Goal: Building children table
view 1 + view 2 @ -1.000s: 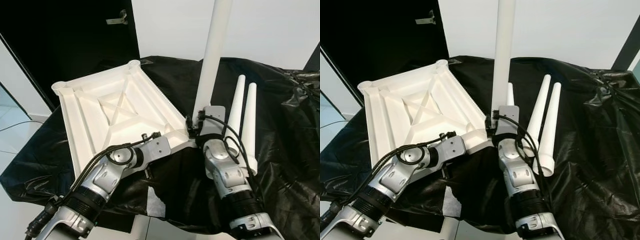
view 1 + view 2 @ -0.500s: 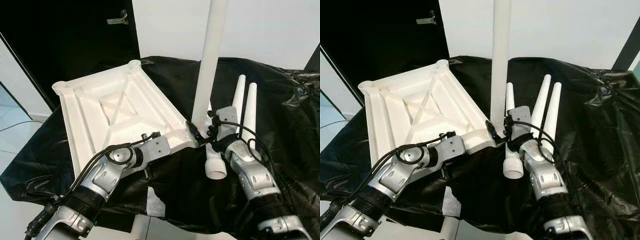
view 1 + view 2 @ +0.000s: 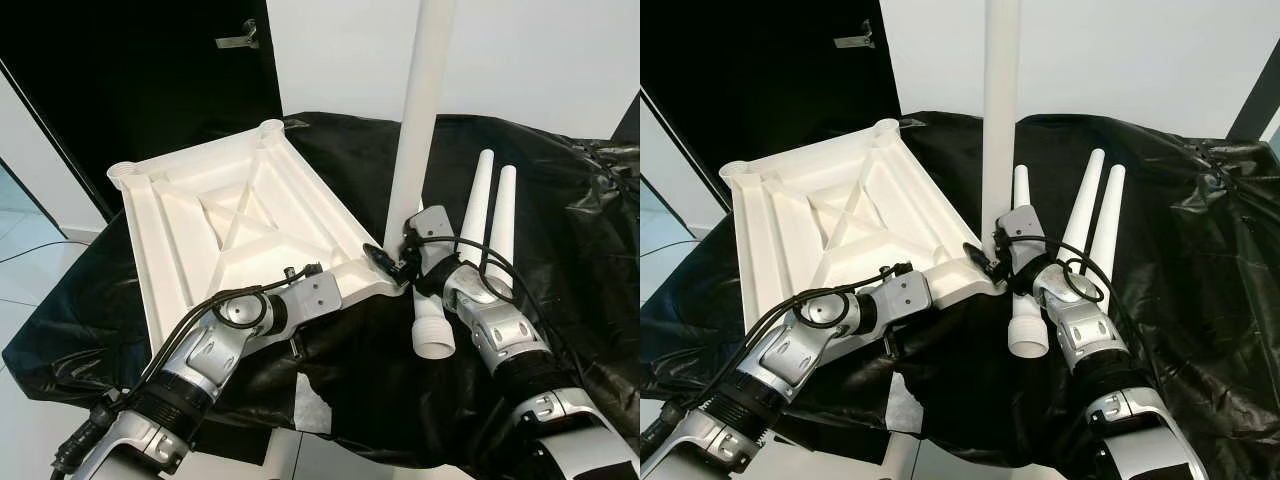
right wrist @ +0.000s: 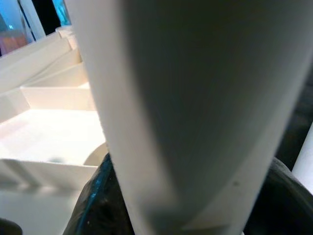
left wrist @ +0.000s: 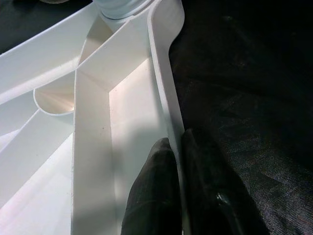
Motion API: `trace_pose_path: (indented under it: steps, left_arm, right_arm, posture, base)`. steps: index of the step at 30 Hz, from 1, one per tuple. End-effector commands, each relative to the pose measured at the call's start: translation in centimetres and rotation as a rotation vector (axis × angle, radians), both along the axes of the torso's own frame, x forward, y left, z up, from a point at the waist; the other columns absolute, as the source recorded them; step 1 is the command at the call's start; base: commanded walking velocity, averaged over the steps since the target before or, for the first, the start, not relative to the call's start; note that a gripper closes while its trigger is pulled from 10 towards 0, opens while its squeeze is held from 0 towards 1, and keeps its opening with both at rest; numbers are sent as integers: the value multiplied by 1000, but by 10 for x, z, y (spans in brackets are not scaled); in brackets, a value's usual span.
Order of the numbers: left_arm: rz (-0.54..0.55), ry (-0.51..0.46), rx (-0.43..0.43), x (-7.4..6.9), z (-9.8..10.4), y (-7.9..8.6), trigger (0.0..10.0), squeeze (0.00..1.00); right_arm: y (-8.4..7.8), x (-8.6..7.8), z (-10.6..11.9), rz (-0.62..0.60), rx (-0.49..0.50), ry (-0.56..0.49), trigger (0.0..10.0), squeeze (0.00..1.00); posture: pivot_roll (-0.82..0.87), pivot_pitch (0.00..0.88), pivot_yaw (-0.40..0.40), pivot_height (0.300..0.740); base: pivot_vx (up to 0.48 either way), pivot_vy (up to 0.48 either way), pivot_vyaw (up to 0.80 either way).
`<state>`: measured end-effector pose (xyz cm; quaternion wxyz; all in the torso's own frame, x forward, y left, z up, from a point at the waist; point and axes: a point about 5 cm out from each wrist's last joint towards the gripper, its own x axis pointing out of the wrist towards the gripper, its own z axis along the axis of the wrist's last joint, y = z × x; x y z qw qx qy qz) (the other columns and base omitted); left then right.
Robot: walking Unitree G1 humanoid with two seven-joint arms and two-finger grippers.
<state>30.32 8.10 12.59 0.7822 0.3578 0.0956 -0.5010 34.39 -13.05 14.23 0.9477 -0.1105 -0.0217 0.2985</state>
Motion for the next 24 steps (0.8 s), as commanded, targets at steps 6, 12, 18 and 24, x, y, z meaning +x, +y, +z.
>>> trace_pose_path:
  steps: [6,12,18,24]
  left_arm:
    - [-12,-59,24,3,7,1,10000,0]
    - [-17,-57,23,2,6,-1,10000,0]
    - [-19,-58,20,2,6,-2,10000,0]
    - [-25,-60,19,2,6,-4,10000,0]
  right_arm:
    - [2,-7,-10,-13,86,50,10000,0]
    - [6,-12,-13,-191,105,51,10000,0]
    - [12,-13,-15,-405,151,28,10000,0]
    - [13,-15,-16,-660,205,40,10000,0]
  posture:
    - [9,0,50,740]
    - [5,0,46,740]
    - [0,0,47,740]
    - [0,0,46,740]
  base:
    - [0,0,0]
    - [0,0,0]
    - [0,0,0]
    - [0,0,0]
